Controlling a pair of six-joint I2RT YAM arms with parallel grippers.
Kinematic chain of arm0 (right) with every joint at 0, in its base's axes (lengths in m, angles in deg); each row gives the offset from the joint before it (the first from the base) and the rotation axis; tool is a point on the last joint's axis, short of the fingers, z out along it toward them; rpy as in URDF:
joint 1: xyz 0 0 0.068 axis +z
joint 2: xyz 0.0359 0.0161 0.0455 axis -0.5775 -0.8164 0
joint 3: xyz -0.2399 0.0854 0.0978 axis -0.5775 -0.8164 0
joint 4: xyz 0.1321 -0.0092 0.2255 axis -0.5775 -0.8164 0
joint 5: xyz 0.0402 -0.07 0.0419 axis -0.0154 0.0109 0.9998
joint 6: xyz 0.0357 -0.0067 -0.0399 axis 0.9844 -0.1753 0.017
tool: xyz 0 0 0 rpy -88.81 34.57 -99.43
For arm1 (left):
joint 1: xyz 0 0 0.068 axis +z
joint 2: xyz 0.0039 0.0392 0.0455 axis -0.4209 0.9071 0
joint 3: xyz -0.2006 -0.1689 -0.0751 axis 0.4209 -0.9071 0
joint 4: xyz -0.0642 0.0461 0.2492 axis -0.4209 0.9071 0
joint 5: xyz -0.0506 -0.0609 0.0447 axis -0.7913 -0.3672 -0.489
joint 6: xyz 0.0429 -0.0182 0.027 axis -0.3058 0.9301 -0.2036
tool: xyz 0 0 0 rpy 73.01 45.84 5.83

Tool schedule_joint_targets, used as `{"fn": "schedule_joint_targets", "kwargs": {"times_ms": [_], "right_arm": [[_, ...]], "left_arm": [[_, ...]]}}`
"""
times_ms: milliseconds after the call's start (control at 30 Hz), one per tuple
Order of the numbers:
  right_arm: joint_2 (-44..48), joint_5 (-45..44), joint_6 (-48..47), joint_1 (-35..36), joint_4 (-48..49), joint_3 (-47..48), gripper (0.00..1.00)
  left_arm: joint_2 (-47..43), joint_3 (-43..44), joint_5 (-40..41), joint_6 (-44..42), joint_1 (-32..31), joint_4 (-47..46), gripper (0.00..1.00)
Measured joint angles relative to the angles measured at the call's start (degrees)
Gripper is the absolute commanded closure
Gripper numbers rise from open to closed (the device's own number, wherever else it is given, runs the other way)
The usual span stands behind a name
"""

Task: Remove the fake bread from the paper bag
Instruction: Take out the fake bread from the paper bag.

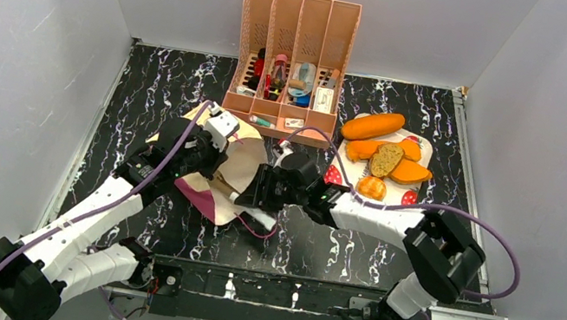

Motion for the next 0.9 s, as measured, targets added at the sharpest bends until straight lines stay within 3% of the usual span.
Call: {"fn": "schedule_joint_targets", "kwargs": {"times_ms": [767,833,900], "right_arm": [[-13.31,-0.94,8.76,1.66,4.26,11.21,0.63],[-14.73,-0.31,8.85,1.66,4.42,12.41,0.64],[-15.89,0.39,8.87,1.66,4.85,13.03,0.72]], "left_arm": [[-1.09,0.0,-2.14,-1.73,0.02,0.46,1.0],[-1.07,0.0,-1.79,-1.79,0.02,0.79,1.0],[-1.01,0.02,-1.49,-1.9,0.09,1.22,1.0]]}}
